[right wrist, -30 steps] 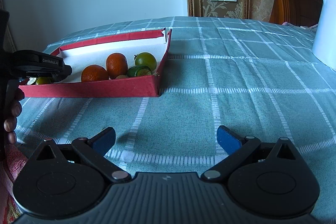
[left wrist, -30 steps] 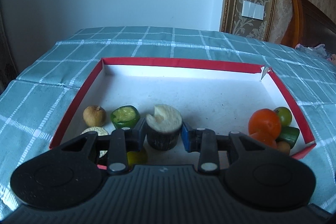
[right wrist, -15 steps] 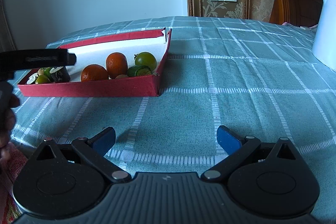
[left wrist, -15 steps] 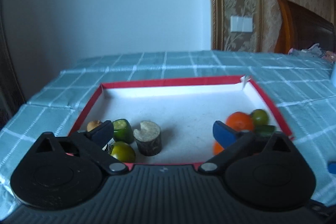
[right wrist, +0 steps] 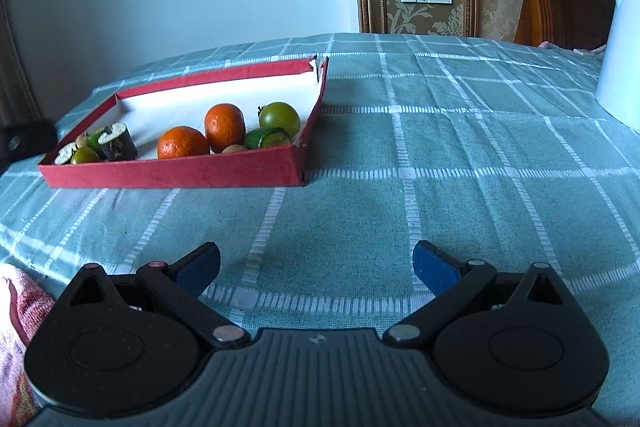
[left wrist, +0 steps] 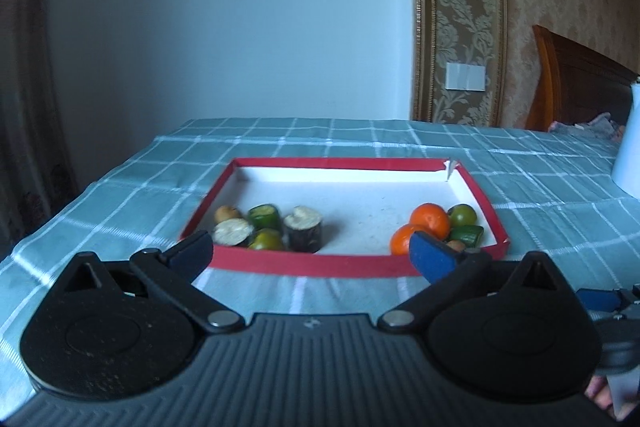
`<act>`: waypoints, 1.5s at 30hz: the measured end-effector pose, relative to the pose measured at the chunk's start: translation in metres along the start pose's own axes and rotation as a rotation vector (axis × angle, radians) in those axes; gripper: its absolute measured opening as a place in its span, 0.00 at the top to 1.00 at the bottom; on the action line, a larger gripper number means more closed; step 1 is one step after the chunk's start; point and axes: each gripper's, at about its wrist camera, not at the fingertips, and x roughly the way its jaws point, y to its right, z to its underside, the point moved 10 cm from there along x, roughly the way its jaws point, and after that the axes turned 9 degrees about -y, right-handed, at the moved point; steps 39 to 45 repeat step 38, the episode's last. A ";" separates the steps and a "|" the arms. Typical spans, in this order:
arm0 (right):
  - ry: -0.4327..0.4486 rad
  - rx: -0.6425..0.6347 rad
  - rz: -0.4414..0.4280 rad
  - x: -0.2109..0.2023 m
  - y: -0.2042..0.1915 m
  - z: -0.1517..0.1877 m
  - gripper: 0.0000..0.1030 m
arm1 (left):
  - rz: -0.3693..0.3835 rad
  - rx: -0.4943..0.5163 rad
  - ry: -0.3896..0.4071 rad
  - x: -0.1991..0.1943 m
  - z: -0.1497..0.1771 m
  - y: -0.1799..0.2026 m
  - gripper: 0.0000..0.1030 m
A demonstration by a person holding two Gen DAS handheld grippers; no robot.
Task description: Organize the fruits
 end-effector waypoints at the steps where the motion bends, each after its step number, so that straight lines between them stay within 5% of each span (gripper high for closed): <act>1: 0.005 0.003 0.000 -0.001 0.000 0.000 0.00 | -0.002 -0.010 -0.005 -0.002 0.002 -0.003 0.00; 20: 0.179 -0.107 -0.083 -0.074 -0.084 -0.011 0.00 | -0.047 -0.075 -0.042 -0.018 0.024 -0.045 0.00; 45: 0.195 -0.112 -0.103 -0.079 -0.092 -0.010 0.00 | -0.045 -0.102 -0.042 -0.015 0.030 -0.053 0.00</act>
